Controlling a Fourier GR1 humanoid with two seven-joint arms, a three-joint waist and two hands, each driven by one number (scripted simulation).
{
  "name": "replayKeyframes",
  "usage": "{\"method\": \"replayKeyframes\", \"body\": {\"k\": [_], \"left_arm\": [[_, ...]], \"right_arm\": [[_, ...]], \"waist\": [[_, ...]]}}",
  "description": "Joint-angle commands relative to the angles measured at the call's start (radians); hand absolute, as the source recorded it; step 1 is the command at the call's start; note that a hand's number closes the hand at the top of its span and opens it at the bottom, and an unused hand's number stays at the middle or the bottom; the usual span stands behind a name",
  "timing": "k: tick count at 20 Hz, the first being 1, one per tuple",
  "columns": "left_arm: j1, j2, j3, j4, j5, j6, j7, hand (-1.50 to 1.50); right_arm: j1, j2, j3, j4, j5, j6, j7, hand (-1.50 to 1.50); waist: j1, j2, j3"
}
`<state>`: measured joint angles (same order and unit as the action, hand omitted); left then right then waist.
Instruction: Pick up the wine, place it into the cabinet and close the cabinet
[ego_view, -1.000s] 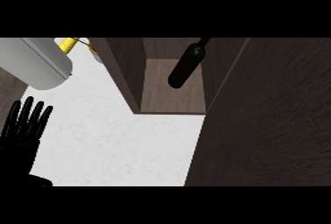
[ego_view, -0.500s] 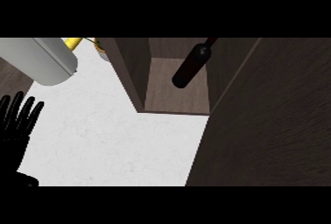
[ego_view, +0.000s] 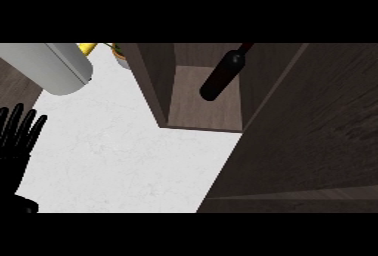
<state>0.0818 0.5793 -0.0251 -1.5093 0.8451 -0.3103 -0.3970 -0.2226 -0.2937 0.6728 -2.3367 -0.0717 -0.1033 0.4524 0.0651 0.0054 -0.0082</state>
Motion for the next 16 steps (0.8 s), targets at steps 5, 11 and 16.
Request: {"method": "replayKeyframes", "body": {"k": [5, 11, 16], "left_arm": [[-0.023, 0.001, 0.038, 0.057, 0.019, -0.023, 0.008, -1.5], [0.021, 0.0, 0.068, 0.048, 0.002, -0.052, 0.0, -1.5], [0.017, -0.015, 0.095, 0.093, -0.008, -0.09, -0.001, -1.5]], "right_arm": [[-0.504, 0.288, 0.027, 0.298, -0.019, -0.204, 0.23, 1.5], [-0.779, 0.292, -0.155, 0.606, -0.201, -0.22, 0.13, 1.5], [-0.813, 0.293, -0.169, 0.776, -0.291, -0.259, 0.015, 1.5]], "waist": [[-0.026, -0.005, 0.003], [-0.032, -0.002, 0.007], [-0.043, -0.003, 0.007]]}}
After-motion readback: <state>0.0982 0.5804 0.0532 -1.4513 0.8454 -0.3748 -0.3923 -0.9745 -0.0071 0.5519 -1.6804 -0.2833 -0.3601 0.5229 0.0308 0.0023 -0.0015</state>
